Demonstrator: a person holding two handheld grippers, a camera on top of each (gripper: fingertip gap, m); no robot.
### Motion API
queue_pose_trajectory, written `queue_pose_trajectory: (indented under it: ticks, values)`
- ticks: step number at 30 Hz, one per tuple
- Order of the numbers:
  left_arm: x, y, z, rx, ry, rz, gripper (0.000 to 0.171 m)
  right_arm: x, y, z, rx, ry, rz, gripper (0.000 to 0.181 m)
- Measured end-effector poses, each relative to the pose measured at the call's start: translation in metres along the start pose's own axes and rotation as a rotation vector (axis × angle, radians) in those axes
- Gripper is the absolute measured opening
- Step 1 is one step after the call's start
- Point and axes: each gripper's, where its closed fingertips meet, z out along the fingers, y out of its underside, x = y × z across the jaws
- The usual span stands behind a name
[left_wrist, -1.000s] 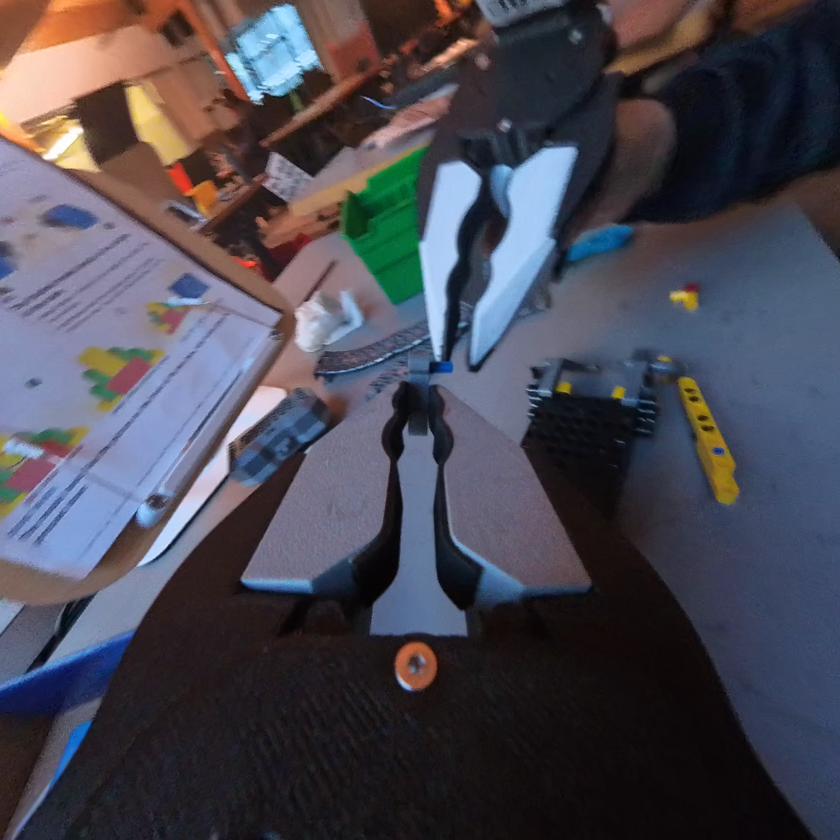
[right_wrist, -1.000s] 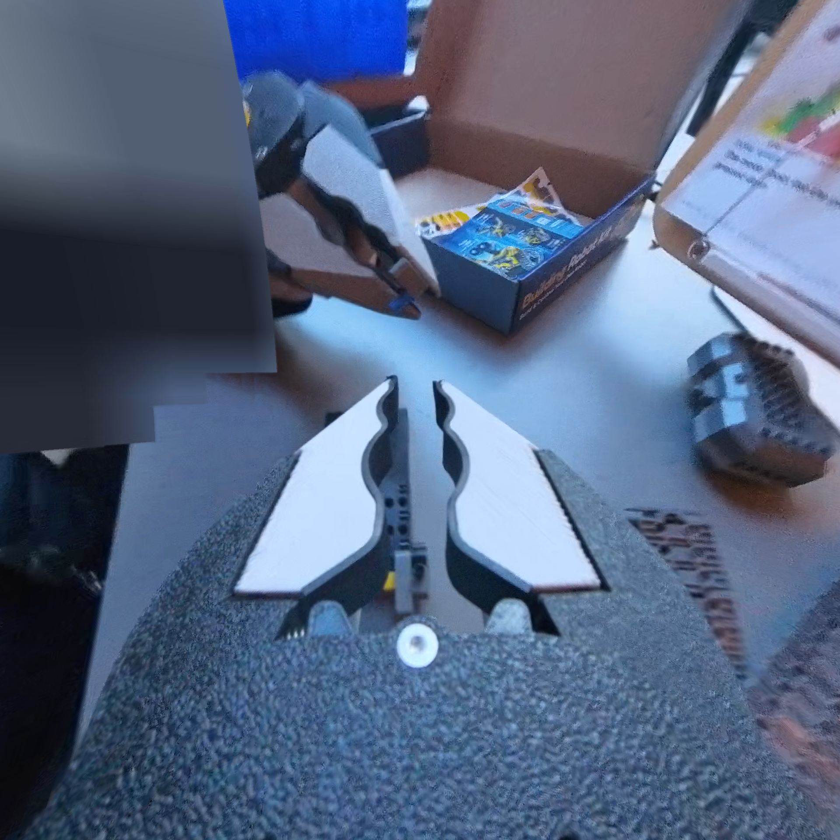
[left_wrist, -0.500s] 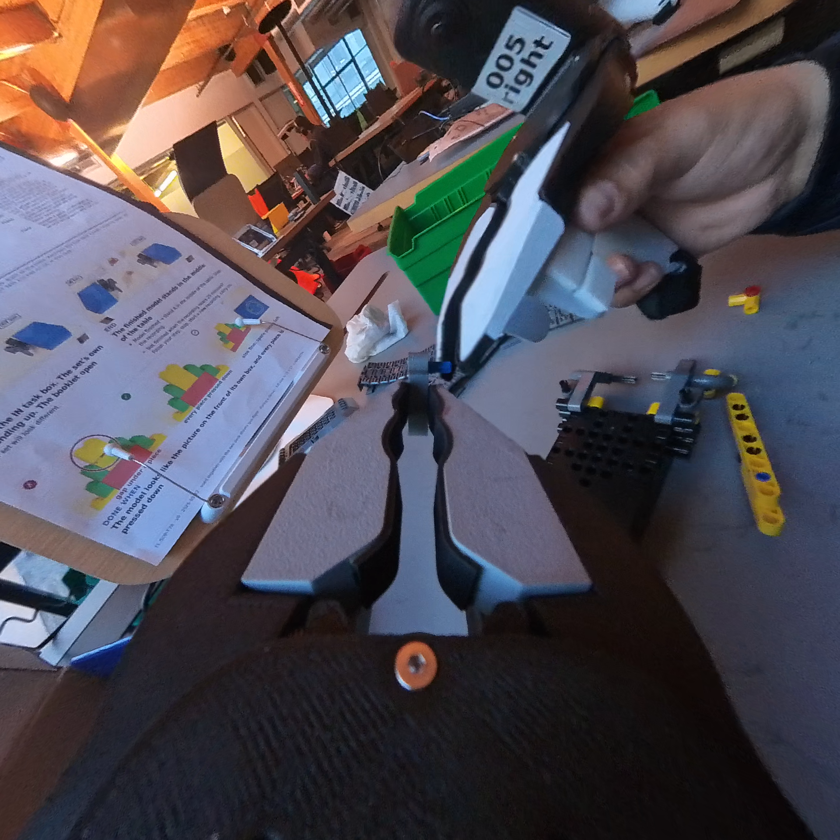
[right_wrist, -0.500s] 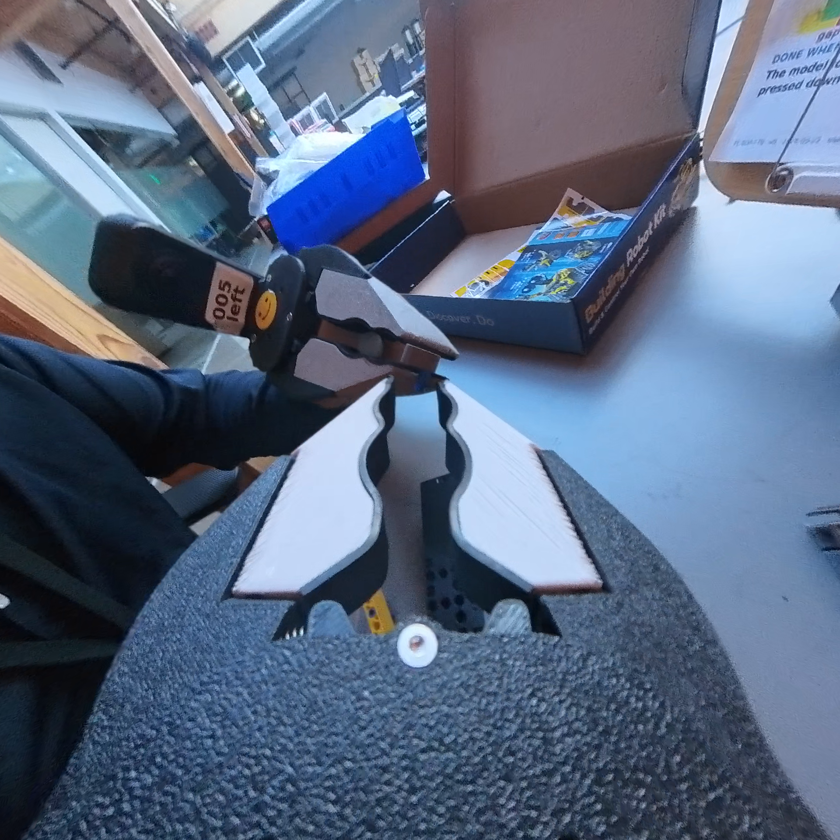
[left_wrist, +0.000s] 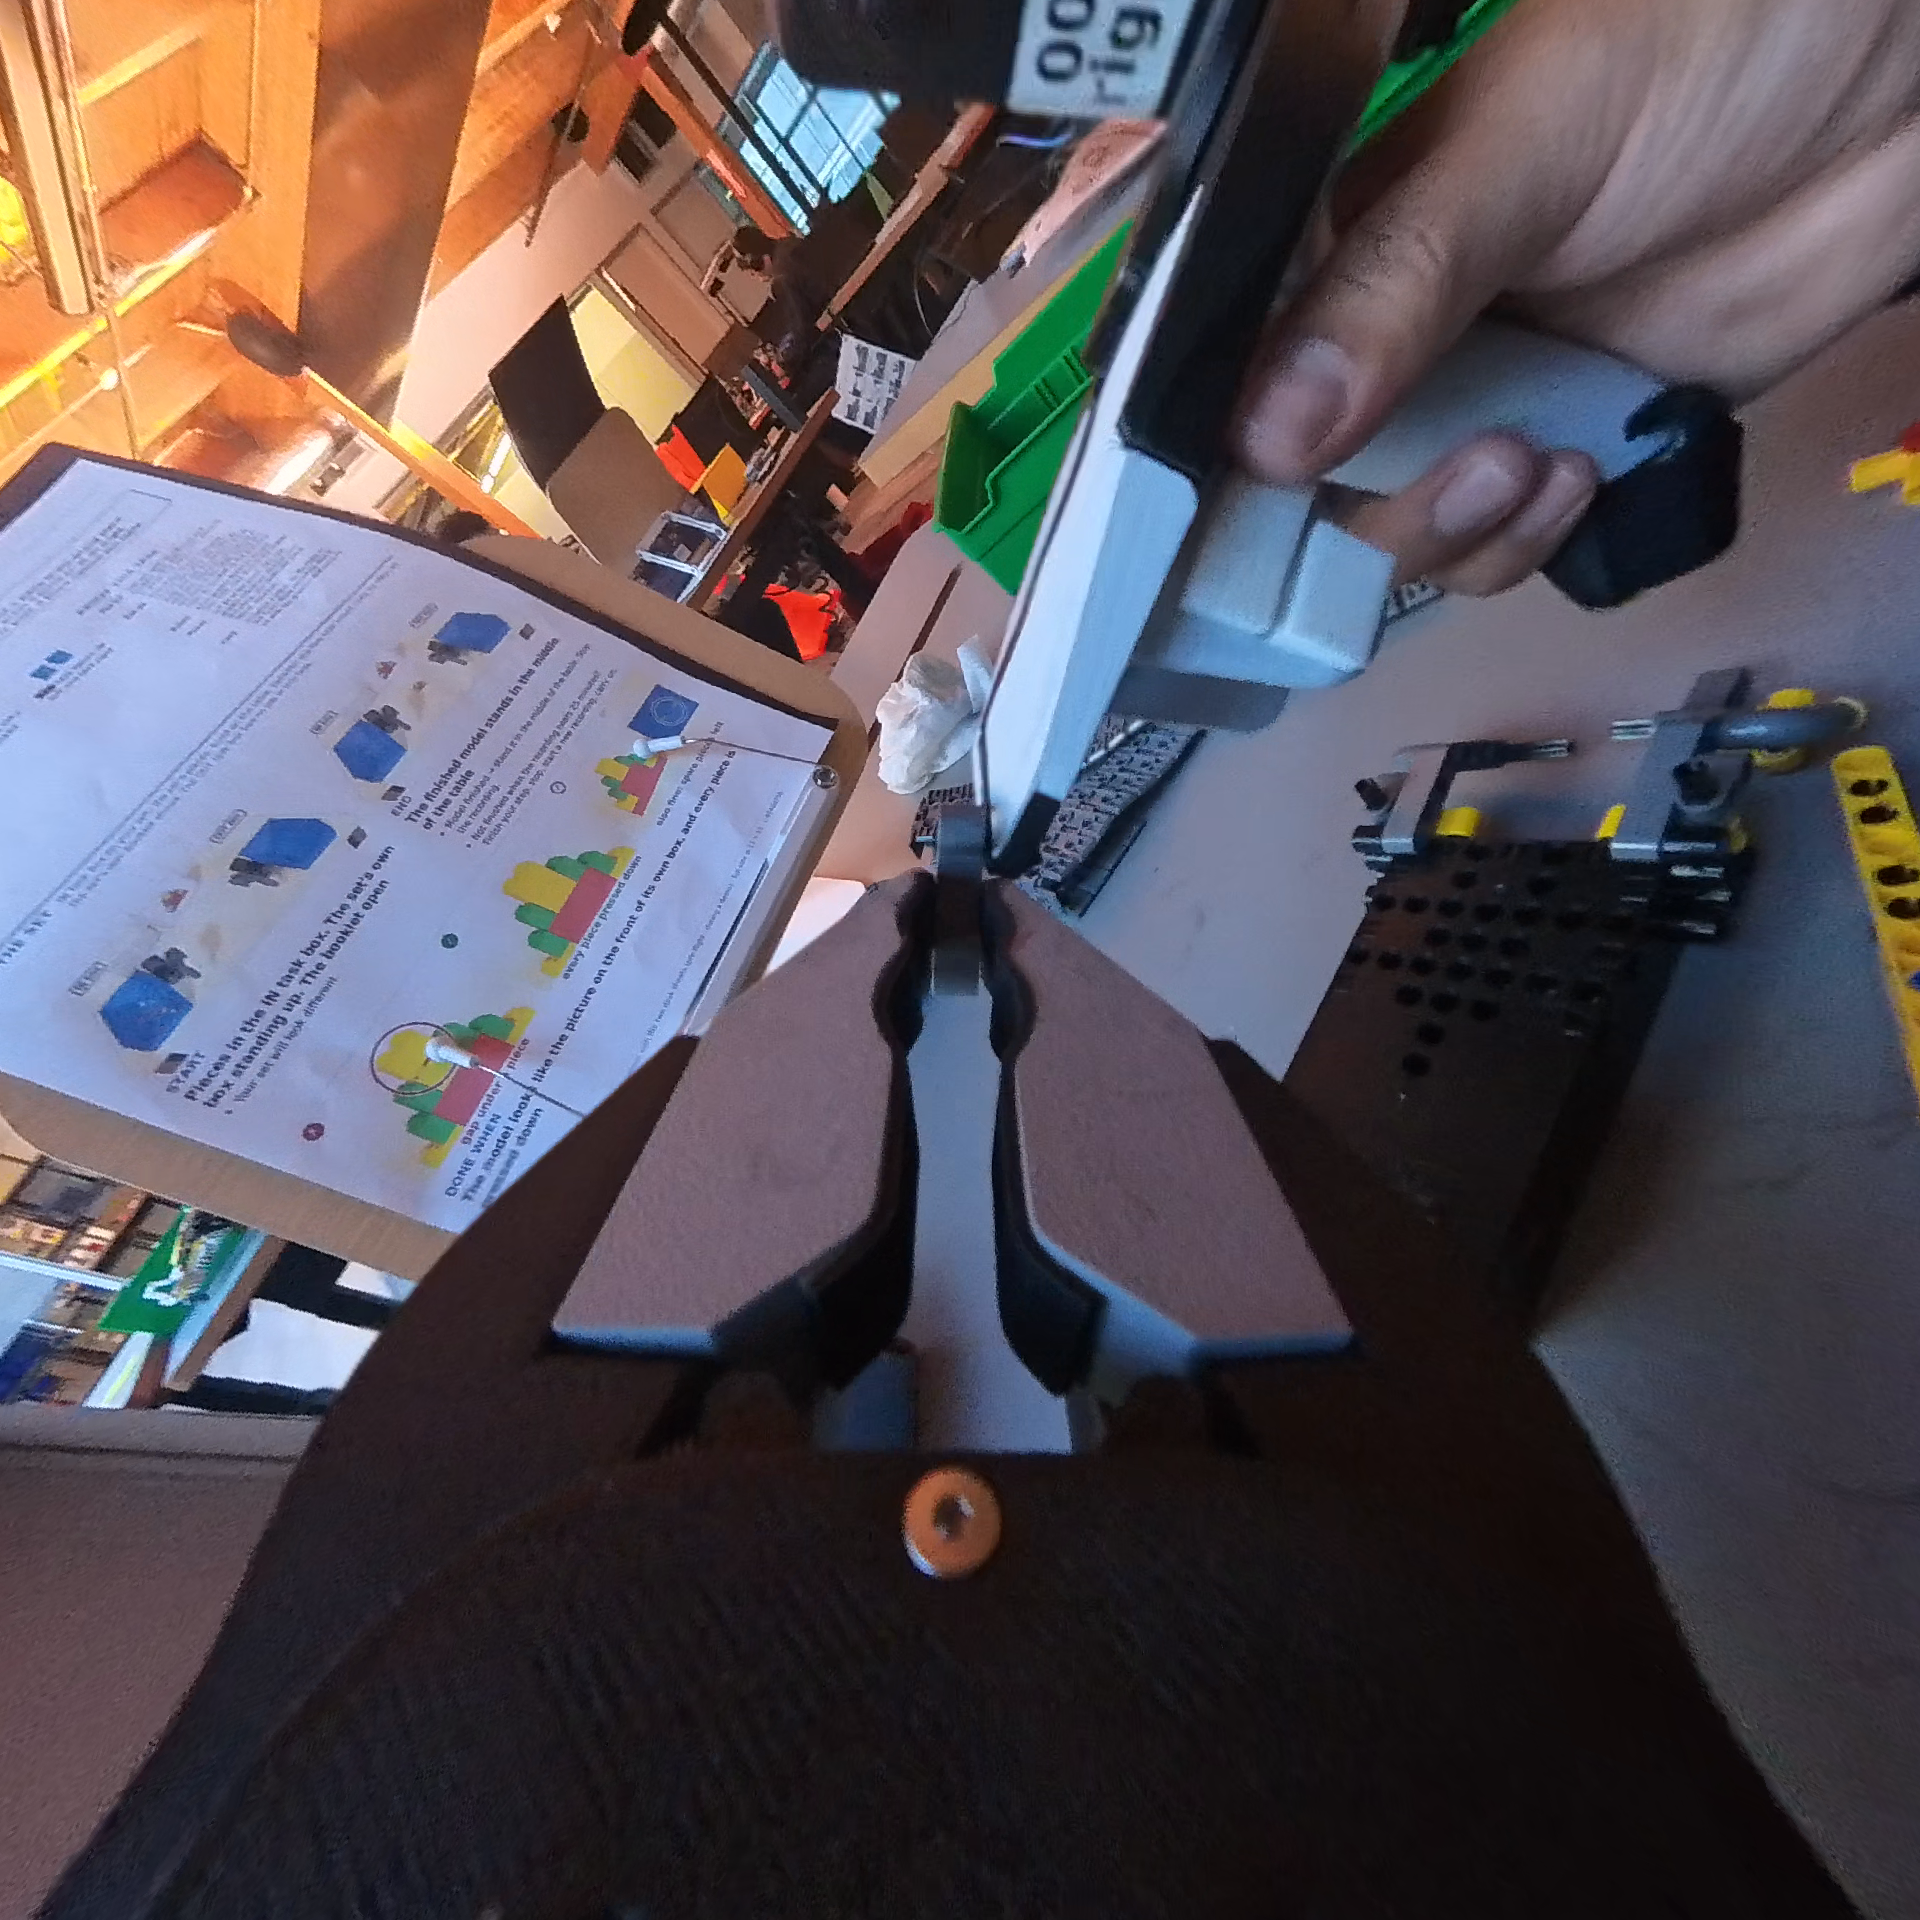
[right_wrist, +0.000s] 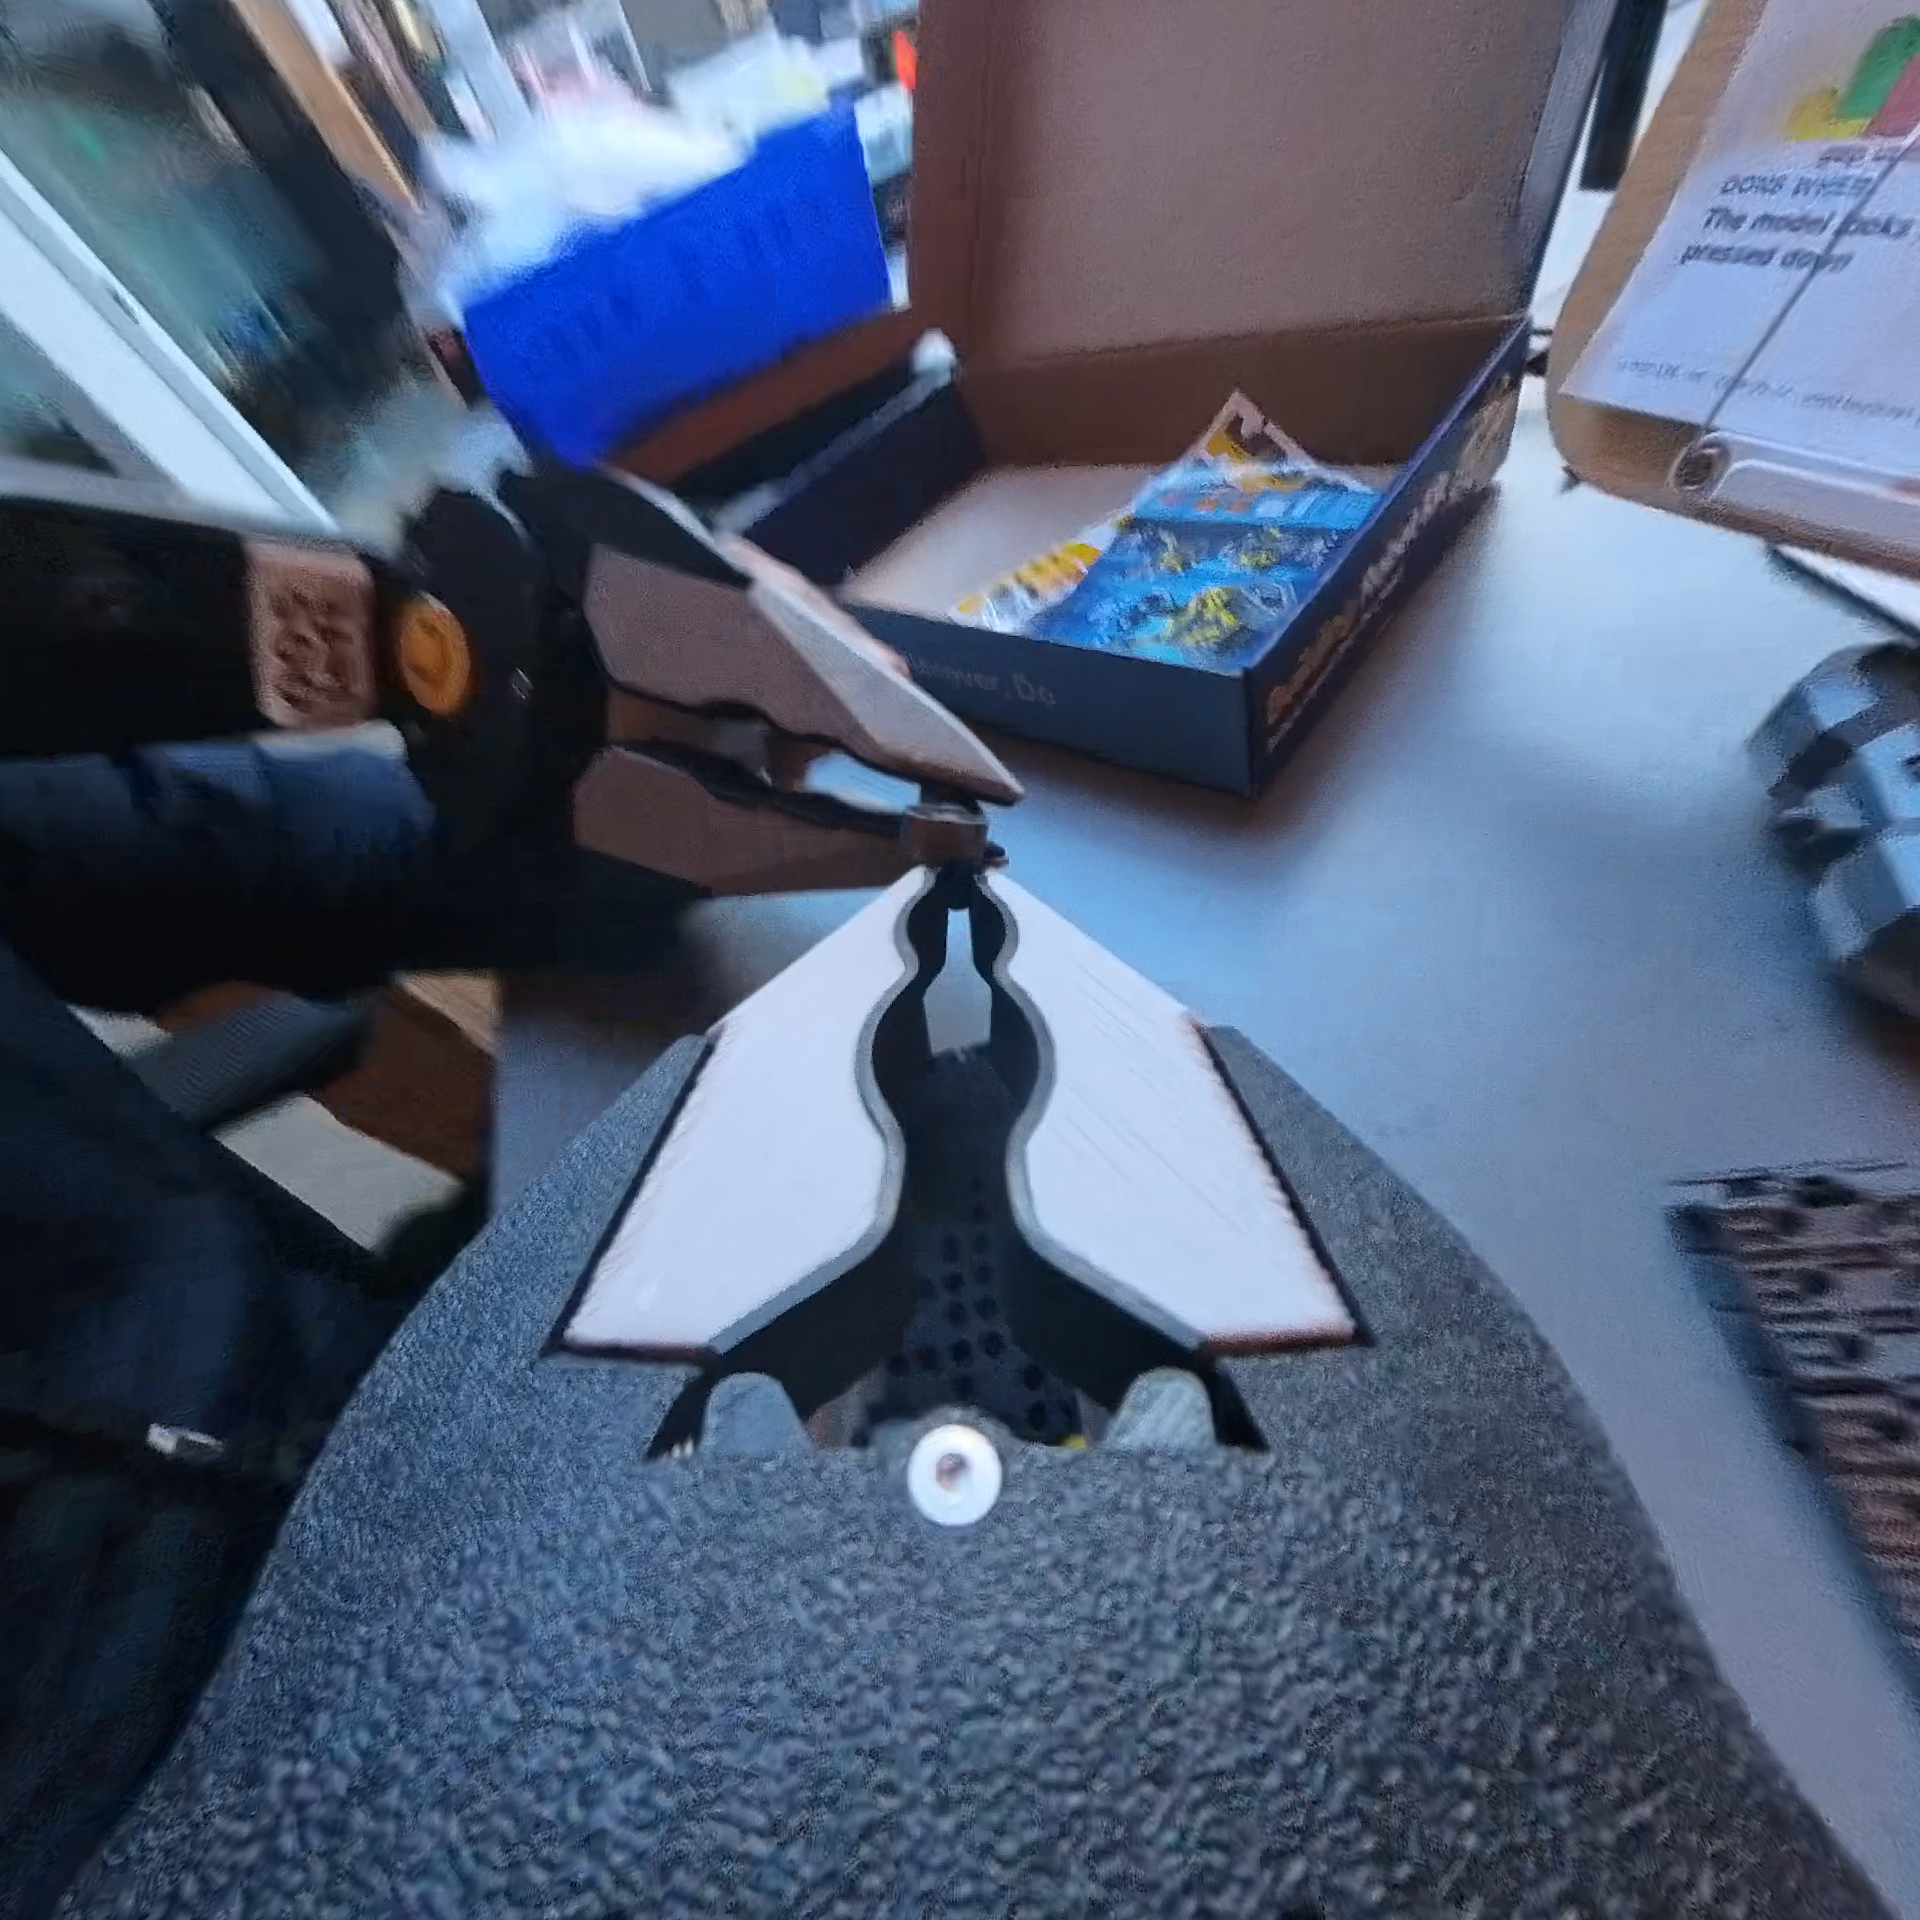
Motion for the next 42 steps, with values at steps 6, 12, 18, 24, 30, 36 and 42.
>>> queue_pose_trajectory:
  ticks: [6, 12, 18, 24, 30, 36, 42]
  values:
    - [-0.052, 0.004, -0.021, -0.049, -0.198, 0.015, 0.005, 0.020, 0.049, -0.003, -0.410, 0.235, -0.400, 0.002]
    - [-0.016, 0.011, -0.005, -0.027, 0.023, -0.104, 0.005, 0.047, -0.013, -0.063, -0.247, 0.433, -0.385, 0.003]
    - [0.028, 0.029, 0.014, -0.120, 0.204, -0.132, 0.005, 0.125, -0.036, -0.220, -0.292, 0.915, -0.335, 0.003]
    - [0.032, 0.015, 0.012, -0.043, 0.244, -0.201, 0.005, 0.185, 0.013, -0.335, -0.407, 1.121, -0.011, 0.047]
    - [0.037, 0.012, 0.014, -0.007, 0.262, -0.210, 0.005, 0.176, 0.022, -0.336, -0.247, 1.039, 0.134, 0.053]
    - [0.047, 0.005, 0.015, 0.038, 0.271, -0.165, 0.005, 0.077, 0.006, -0.195, -0.019, 0.492, 0.174, 0.040]
    - [0.057, -0.012, 0.010, 0.116, 0.272, -0.075, 0.005, 0.004, 0.026, -0.069, 0.003, 0.149, 0.171, 0.033]
